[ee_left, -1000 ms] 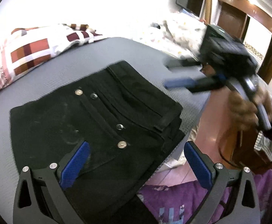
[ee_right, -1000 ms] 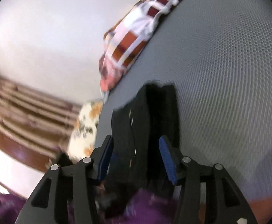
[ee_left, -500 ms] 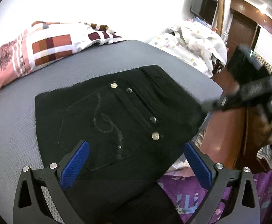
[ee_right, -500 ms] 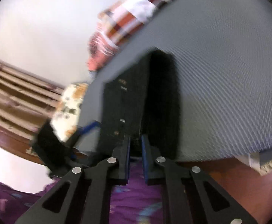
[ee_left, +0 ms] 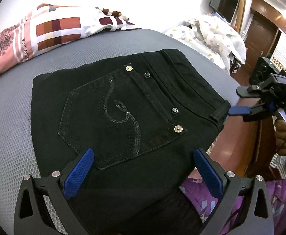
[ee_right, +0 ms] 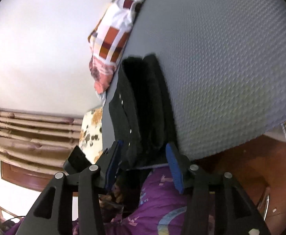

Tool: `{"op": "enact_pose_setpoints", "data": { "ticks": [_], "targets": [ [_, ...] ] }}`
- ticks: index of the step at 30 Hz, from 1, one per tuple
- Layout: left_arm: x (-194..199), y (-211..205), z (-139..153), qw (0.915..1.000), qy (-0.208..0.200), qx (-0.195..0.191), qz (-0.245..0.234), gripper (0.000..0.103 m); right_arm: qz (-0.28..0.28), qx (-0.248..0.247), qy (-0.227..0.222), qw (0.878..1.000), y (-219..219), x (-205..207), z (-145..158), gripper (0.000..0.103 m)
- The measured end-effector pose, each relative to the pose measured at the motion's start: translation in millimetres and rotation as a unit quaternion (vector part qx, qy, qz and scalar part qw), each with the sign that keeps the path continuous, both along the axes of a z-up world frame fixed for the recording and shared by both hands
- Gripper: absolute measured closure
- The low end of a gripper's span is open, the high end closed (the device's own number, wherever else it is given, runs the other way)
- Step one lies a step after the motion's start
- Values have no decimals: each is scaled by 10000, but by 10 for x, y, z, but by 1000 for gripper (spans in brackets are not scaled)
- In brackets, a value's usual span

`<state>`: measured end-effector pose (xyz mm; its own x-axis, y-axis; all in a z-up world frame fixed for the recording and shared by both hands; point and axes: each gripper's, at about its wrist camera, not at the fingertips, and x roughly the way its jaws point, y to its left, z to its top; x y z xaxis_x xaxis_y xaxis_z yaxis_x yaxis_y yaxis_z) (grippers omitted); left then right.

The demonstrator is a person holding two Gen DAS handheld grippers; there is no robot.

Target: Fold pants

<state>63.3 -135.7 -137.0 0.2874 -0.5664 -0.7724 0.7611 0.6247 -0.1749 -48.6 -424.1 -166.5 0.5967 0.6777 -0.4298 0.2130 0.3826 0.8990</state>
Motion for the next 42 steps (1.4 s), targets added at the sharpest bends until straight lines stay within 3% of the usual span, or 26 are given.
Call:
{"op": "enact_pose_setpoints", "data": {
  "ticks": [8,14,18,19,20,22,25,28,32,36,39,42],
  "targets": [
    [-7,9,-13,10000,-47,9,-28,3,66,134,65,9999,146,176,-58,45],
    [4,29,-15,10000,-44,-37,-4,3,371,-153,-69,9992,301,442,15,41],
    [22,65,60,9999,-10,-90,78,3,418,-78,21,9991,334,628,-75,40],
    [33,94,110,9998,-19,-159,112,3,421,-139,8,9990,336,650,-67,46],
    [47,153,207,9994,-103,-279,189,3,429,-281,2,9987,338,655,-45,73],
    [109,252,357,9980,-247,-442,382,3,515,-716,84,9961,352,650,-1,75],
    [336,463,504,9946,-251,-581,816,3,503,-832,96,9952,357,620,12,75],
    [603,650,507,9905,-199,-400,1303,3,506,-760,113,9958,322,589,-11,75],
    [885,863,351,9849,113,-171,1721,3,555,-814,207,9949,291,584,-60,70],
    [952,954,182,9802,150,134,1968,3,549,-1638,143,9849,347,652,188,61],
    [1003,992,91,9789,375,84,2007,3,525,-2129,41,9757,316,694,330,39],
    [1035,979,18,9791,509,90,1967,3,533,-2105,61,9761,249,781,317,37]
  ]
}}
